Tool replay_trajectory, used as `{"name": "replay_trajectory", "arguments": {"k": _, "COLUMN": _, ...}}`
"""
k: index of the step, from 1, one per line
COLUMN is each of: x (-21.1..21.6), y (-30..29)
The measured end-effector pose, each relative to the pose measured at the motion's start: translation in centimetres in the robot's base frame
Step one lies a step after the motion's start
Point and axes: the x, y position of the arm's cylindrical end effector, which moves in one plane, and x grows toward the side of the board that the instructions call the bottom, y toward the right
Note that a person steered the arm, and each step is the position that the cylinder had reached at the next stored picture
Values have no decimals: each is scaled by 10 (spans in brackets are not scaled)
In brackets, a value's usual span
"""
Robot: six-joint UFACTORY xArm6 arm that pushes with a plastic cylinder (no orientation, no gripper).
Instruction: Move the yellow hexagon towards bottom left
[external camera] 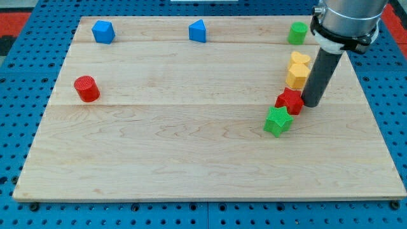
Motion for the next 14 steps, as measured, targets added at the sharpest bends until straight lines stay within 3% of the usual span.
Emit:
{"name": "replay_trajectory", "arguments": {"k": 2, "x": -18, "y": 58}}
{"name": "replay_trajectory", "arguments": {"k": 7, "x": -55, "y": 54}}
{"name": "replay_trajectory", "arguments": {"k": 9, "x": -75, "y": 9}}
{"name": "replay_trajectory", "arguments": {"k": 11, "x": -78, "y": -78}}
{"name": "replay_trajectory", "arguments": {"k": 12, "x": -94, "y": -15}}
{"name": "replay_trajectory", "arguments": {"k": 13, "x": -67, "y": -32}}
{"name": "replay_trajectory", "arguments": {"k": 14, "x": -30, "y": -119}}
